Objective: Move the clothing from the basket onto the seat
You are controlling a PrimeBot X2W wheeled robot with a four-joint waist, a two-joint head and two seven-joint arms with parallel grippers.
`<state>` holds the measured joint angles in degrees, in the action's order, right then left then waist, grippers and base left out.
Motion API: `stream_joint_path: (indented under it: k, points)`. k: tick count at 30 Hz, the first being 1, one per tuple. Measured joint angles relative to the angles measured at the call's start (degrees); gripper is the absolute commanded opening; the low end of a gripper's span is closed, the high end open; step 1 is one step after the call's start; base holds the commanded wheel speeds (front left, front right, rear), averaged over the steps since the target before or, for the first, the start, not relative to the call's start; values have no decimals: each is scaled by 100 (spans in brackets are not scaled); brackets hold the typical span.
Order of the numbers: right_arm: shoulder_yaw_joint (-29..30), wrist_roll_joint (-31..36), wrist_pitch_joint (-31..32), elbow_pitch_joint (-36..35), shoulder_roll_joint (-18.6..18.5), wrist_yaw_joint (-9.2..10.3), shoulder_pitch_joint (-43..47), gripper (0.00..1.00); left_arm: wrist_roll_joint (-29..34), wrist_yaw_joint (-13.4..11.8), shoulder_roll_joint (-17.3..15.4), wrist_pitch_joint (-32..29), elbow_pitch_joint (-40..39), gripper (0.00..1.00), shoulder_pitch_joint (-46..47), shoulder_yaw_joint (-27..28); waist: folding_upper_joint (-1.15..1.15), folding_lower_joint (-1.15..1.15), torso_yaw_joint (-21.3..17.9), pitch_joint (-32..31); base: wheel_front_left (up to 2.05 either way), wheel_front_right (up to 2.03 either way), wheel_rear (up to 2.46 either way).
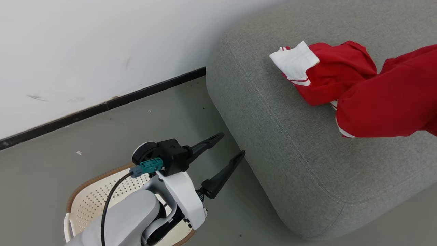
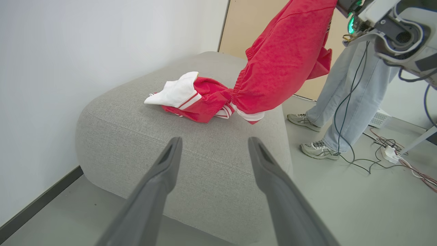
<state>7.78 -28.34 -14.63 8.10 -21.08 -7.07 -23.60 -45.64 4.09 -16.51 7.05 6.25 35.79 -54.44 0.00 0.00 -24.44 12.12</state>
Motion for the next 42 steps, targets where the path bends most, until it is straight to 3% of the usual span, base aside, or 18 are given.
stream_joint_path:
  k: [12, 23, 34, 42]
  points:
    - [-136, -4, 132, 606, -514, 0, -511, 0, 48, -143, -236, -154, -361, 100, 5, 83, 0, 0, 209, 386, 0, 0, 0]
    - [-315, 80, 229, 1047, -748, -1, -1173, 0, 48, -241, -425, -320, -715, 100, 32, 162, 0, 0, 410, 818, 0, 0, 0]
    - [-432, 293, 238, 1595, -754, -1, -1617, 0, 49, -294, -650, -397, -1066, 100, 63, 269, 0, 0, 615, 1291, 0, 0, 0]
    - [-657, 383, 258, 1861, -504, -1, -1680, 0, 141, -293, -754, -404, -1283, 100, 259, 341, 0, 0, 744, 1624, 0, 0, 0]
